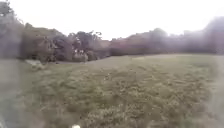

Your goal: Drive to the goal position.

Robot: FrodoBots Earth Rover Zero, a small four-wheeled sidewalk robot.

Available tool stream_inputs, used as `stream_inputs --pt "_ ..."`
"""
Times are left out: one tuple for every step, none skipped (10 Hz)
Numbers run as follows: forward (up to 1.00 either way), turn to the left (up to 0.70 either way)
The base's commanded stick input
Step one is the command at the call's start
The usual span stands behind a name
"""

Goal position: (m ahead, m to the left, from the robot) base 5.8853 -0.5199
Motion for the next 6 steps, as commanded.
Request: stream_inputs --pt "0.70 0.00" --pt "0.70 0.00" --pt "0.70 0.00" --pt "0.70 0.00" --pt "0.70 0.00" --pt "0.70 0.00"
